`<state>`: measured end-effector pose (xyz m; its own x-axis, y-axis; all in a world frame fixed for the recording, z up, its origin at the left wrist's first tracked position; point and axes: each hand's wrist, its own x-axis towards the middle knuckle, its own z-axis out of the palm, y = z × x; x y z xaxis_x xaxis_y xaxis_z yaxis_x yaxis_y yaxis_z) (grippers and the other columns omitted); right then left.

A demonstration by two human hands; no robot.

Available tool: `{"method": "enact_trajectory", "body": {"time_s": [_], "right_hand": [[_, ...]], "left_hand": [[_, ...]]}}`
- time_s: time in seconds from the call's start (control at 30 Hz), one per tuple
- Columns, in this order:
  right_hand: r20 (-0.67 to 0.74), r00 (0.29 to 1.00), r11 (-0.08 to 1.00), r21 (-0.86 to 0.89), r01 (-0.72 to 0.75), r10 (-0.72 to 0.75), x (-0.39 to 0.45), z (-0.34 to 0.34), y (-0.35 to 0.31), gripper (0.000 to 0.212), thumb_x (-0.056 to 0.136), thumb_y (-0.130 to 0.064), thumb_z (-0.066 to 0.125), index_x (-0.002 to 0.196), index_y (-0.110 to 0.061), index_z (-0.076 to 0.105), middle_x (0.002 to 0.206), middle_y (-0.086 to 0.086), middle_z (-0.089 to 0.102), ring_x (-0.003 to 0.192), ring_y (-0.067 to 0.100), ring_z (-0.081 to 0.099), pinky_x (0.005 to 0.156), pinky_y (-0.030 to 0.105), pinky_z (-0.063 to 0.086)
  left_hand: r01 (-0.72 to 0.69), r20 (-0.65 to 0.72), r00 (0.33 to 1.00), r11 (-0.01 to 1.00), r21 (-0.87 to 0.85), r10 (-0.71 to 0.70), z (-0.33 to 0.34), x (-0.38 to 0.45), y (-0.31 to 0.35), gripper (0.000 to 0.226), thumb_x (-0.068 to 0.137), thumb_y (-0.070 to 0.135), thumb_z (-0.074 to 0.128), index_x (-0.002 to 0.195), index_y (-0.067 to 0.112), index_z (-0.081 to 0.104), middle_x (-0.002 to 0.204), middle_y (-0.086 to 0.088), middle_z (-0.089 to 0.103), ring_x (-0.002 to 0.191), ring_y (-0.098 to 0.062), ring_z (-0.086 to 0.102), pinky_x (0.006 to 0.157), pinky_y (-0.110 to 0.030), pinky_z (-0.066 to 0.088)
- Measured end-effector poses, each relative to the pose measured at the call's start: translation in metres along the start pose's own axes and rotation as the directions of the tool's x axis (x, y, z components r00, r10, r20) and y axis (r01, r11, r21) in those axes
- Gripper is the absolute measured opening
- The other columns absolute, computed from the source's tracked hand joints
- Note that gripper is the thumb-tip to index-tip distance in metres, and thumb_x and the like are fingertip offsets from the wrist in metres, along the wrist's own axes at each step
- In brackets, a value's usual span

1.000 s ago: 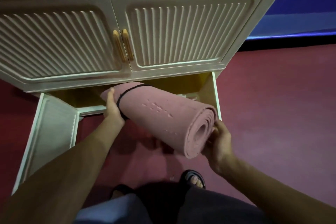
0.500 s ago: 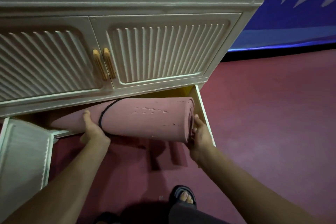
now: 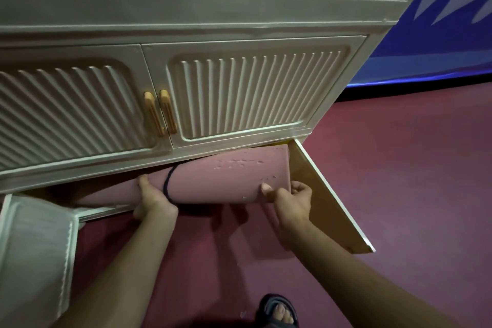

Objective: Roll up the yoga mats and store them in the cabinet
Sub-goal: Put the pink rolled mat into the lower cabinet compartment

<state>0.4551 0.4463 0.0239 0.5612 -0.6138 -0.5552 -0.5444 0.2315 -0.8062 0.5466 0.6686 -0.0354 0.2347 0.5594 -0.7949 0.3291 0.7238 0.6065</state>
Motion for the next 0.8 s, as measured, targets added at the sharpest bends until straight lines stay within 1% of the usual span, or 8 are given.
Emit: {"method": "enact_trajectory", "body": {"time_s": [0.13, 0.23, 0.33, 0.5, 0.6, 0.7, 0.73, 0.8], "right_hand": [[-0.084, 0.994, 0.998, -0.015, 0.067, -0.068, 0.016, 0.006, -0.003, 0.055, 0.072, -0.026, 0.092, 0.113, -0.017, 0.056, 0.106, -0.001, 0.065, 0.089, 0.012, 0.062, 0.086, 0.034, 0.053], [-0.118, 0.989, 0.995, 0.012, 0.095, -0.093, 0.03, 0.018, -0.005, 0.048, 0.078, -0.025, 0.088, 0.117, -0.015, 0.06, 0.108, 0.0, 0.067, 0.096, 0.017, 0.065, 0.092, 0.035, 0.054], [-0.137, 0.984, 0.992, 0.041, 0.123, -0.117, 0.041, 0.034, -0.002, 0.054, 0.082, -0.027, 0.084, 0.129, -0.012, 0.062, 0.117, 0.002, 0.07, 0.109, 0.021, 0.066, 0.102, 0.04, 0.052], [-0.181, 0.98, 0.994, 0.052, 0.092, -0.081, 0.053, 0.045, 0.0, 0.073, 0.075, -0.042, 0.087, 0.134, -0.01, 0.059, 0.121, 0.007, 0.07, 0.114, 0.025, 0.065, 0.104, 0.043, 0.05], [-0.298, 0.951, 0.991, 0.128, -0.047, 0.083, 0.066, 0.055, 0.009, 0.105, 0.055, -0.063, 0.086, 0.133, 0.0, 0.053, 0.116, 0.02, 0.07, 0.101, 0.035, 0.071, 0.092, 0.048, 0.056], [-0.191, 0.944, 0.928, 0.311, -0.203, 0.27, 0.071, 0.07, 0.022, 0.097, 0.074, -0.046, 0.087, 0.144, -0.008, 0.032, 0.106, 0.016, 0.069, 0.054, 0.021, 0.07, 0.059, 0.039, 0.061], [-0.148, 0.947, 0.92, 0.319, -0.227, 0.285, 0.073, 0.075, 0.027, 0.1, 0.076, -0.043, 0.087, 0.148, -0.012, 0.026, 0.114, 0.014, 0.065, 0.05, 0.016, 0.069, 0.056, 0.037, 0.062], [-0.023, 0.954, 0.909, 0.314, -0.276, 0.297, 0.078, 0.088, 0.039, 0.105, 0.073, -0.046, 0.089, 0.15, -0.01, 0.027, 0.126, 0.013, 0.059, 0.068, 0.019, 0.073, 0.062, 0.038, 0.064]], "left_hand": [[0.07, 0.144, 0.987, 0.997, -0.014, -0.068, 0.007, 0.05, -0.005, 0.086, 0.053, 0.049, 0.085, 0.128, 0.018, 0.054, 0.12, -0.004, 0.069, 0.093, -0.024, 0.072, 0.076, -0.052, 0.062], [0.119, 0.257, 0.958, 0.992, 0.052, -0.129, 0.01, 0.058, -0.006, 0.086, 0.068, 0.045, 0.085, 0.141, 0.017, 0.05, 0.13, -0.005, 0.066, 0.113, -0.025, 0.069, 0.083, -0.049, 0.061], [0.176, 0.301, 0.93, 0.974, 0.144, -0.212, 0.009, 0.046, 0.001, 0.067, 0.094, 0.044, 0.067, 0.148, 0.013, 0.044, 0.143, -0.005, 0.054, 0.135, -0.02, 0.054, 0.113, -0.038, 0.044], [0.316, 0.264, 0.893, 0.926, 0.205, -0.364, 0.016, 0.065, 0.005, 0.086, 0.087, 0.061, 0.062, 0.156, 0.02, 0.034, 0.156, -0.013, 0.041, 0.139, -0.03, 0.049, 0.107, -0.053, 0.043], [0.3, 0.287, 0.881, 0.912, 0.279, -0.377, 0.021, 0.057, 0.007, 0.079, 0.092, 0.063, 0.055, 0.151, 0.014, 0.039, 0.151, -0.018, 0.046, 0.136, -0.032, 0.052, 0.106, -0.046, 0.046], [0.237, 0.264, 0.912, 0.928, 0.289, -0.315, 0.023, 0.055, 0.014, 0.066, 0.099, 0.051, 0.046, 0.151, 0.011, 0.04, 0.155, -0.017, 0.043, 0.141, -0.032, 0.045, 0.116, -0.045, 0.039], [0.231, 0.262, 0.915, 0.932, 0.28, -0.306, 0.023, 0.055, 0.016, 0.063, 0.1, 0.046, 0.043, 0.152, 0.01, 0.038, 0.156, -0.017, 0.041, 0.143, -0.033, 0.043, 0.117, -0.047, 0.037], [0.206, 0.248, 0.928, 0.936, 0.285, -0.28, 0.026, 0.063, 0.018, 0.06, 0.102, 0.041, 0.041, 0.153, 0.01, 0.036, 0.157, -0.016, 0.039, 0.143, -0.034, 0.042, 0.114, -0.05, 0.037]]}}
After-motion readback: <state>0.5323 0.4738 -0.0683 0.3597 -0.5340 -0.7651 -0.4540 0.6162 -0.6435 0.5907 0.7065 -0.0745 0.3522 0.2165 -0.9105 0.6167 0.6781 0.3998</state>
